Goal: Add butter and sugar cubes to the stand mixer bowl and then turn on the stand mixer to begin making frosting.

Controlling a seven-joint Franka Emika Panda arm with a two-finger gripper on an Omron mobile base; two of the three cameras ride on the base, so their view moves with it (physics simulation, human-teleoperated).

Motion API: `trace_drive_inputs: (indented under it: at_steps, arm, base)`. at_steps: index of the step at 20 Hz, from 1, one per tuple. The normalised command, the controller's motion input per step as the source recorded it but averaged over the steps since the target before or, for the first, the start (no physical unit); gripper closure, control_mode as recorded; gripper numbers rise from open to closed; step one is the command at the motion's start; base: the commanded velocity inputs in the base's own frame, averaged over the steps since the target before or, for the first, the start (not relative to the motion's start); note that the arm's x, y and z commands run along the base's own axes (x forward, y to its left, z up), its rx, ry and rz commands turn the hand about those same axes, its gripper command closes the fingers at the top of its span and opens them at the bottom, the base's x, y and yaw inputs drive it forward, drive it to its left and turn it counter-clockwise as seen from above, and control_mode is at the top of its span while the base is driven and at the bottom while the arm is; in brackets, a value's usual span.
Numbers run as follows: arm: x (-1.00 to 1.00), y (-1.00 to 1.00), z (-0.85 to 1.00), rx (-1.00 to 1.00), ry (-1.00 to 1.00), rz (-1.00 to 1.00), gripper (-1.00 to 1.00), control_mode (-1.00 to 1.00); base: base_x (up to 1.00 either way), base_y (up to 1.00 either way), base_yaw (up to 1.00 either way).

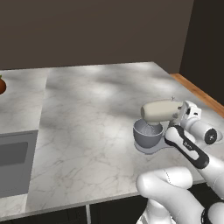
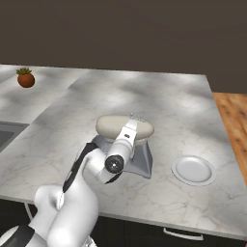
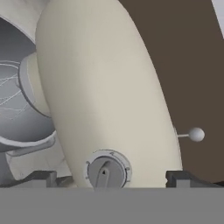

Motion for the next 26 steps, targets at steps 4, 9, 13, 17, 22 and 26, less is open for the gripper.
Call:
trace_drive_inputs:
  at_steps: [4,9,13,17,22,26]
  arm:
    - [0.08,0.16,-0.12,-0.01,-0.05,-0.01,-1.0,-1.0]
    - [0.09,0.14,-0.06,-0.01,-0.01,-0.01,-1.0,-1.0]
    - [0.03,0.02,-0.02,0.0,0.0,0.0,-1.0,-1.0]
    - [0.04,0.03,-0.05,0.0,0.0,0.0,-1.0,-1.0]
    - [0.06,0.07,-0.04,-0.01,0.0,0.0,-1.0,-1.0]
    - [0.01,0.0,-0.01,0.0,0.0,0.0,-1.0,-1.0]
  base:
    - [0.0,0.0,0.0]
    - [0.0,0.0,0.0]
    - [0.0,0.0,0.0]
    - [0.0,0.0,0.0]
    - [0.0,0.0,0.0]
    - [0.0,0.0,0.0]
